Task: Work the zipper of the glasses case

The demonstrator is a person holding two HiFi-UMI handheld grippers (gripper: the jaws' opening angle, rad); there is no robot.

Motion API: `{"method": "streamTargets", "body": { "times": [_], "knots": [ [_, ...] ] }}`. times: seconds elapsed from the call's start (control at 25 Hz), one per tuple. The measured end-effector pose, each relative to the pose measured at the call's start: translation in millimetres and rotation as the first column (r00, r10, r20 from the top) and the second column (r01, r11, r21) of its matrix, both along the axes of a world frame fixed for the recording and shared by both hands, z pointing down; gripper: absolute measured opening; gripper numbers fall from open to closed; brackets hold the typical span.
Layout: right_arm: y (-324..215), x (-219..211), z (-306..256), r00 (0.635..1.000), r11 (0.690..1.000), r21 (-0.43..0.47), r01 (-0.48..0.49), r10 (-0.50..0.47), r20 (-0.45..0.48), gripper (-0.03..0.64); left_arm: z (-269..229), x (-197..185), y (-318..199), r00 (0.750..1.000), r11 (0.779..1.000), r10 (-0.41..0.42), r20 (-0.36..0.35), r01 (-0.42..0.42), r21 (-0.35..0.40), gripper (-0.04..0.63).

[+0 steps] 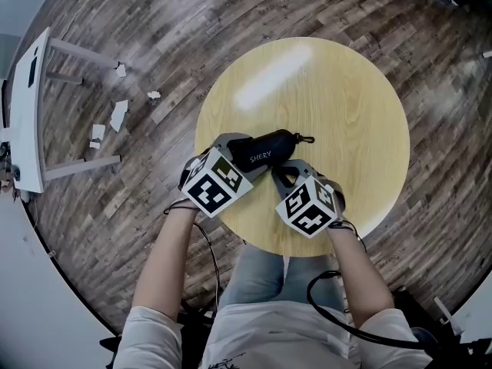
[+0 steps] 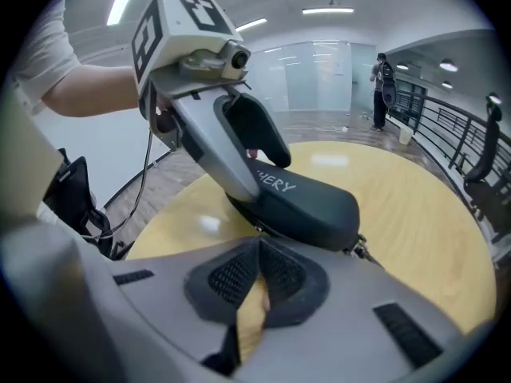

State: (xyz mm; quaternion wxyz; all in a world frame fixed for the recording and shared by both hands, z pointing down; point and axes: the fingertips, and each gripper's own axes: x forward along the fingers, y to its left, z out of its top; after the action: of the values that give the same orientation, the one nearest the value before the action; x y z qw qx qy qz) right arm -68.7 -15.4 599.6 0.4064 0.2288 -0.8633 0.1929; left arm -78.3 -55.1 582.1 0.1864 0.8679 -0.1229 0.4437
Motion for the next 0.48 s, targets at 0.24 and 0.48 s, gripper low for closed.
{"method": "streamTargets", "body": {
  "times": [0.24,0.48],
  "knots": [
    [-22,15,-6,0.999,0.998,0.053,0.028,-0.027,-0.032,-0.002,-5,-13,1,0.999,0.999,-0.01,-0.033,0.008,-0.053,0.261],
    [-36,40,-4,0.998,0.997,0.072,0.003,0.001,-0.061,-0.002,-8,1,26,0.991,0.984,-0.091,-0.096,0.075,-0.164,0.24]
  ]
}}
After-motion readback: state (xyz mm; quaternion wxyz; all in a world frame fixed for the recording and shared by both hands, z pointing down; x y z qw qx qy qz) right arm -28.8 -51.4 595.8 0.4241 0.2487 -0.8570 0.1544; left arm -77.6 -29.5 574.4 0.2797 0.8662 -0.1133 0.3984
